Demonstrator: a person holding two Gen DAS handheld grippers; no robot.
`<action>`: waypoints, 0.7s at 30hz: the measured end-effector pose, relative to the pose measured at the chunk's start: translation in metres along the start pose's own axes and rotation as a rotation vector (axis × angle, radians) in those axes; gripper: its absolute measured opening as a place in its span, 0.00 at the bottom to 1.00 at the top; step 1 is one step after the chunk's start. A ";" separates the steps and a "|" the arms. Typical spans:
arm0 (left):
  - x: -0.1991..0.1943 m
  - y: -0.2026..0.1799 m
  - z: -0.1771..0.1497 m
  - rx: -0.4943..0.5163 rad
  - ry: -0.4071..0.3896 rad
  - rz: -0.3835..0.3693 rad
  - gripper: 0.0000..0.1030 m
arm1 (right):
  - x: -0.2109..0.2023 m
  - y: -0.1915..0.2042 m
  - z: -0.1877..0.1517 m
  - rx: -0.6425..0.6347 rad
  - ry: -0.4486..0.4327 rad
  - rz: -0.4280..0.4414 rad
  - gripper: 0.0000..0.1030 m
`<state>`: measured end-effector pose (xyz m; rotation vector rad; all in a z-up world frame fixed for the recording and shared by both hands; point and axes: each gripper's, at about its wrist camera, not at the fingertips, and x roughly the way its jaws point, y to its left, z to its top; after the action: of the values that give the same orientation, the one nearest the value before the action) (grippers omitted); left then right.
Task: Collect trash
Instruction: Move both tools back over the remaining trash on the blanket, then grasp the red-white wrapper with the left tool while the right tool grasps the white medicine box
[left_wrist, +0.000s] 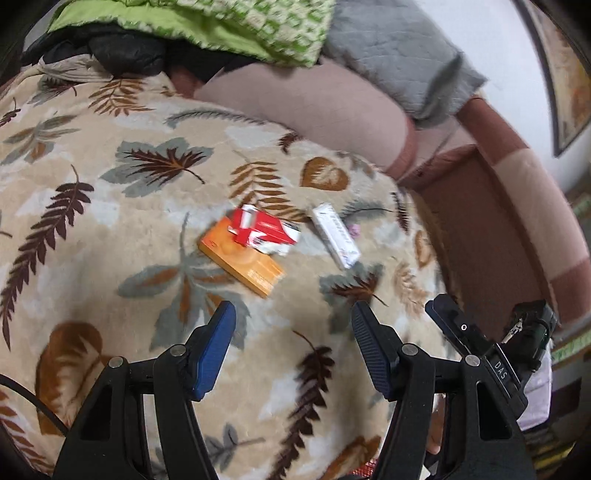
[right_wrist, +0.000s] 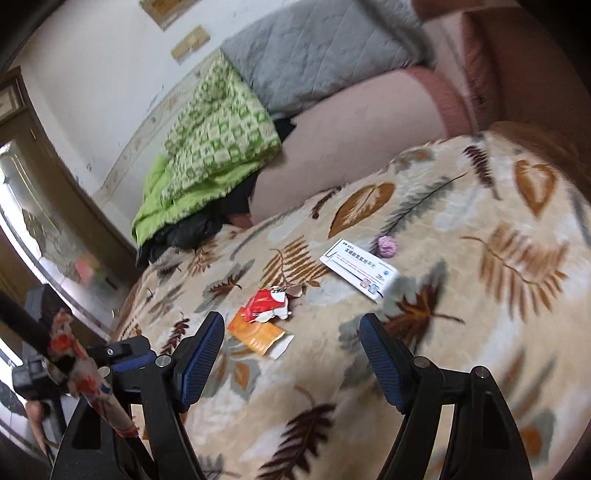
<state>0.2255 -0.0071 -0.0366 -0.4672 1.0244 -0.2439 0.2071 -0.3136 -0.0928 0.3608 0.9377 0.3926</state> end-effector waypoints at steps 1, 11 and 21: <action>0.006 0.000 0.007 0.001 0.008 0.010 0.62 | 0.011 -0.005 0.005 -0.003 0.012 0.008 0.78; 0.108 -0.025 0.074 0.208 0.060 0.182 0.62 | 0.106 -0.067 0.046 0.043 0.109 0.032 0.82; 0.174 -0.032 0.071 0.398 0.110 0.324 0.63 | 0.169 -0.096 0.052 0.046 0.235 0.032 0.82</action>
<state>0.3756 -0.0875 -0.1230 0.0747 1.1098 -0.1774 0.3560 -0.3233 -0.2279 0.3777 1.1726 0.4494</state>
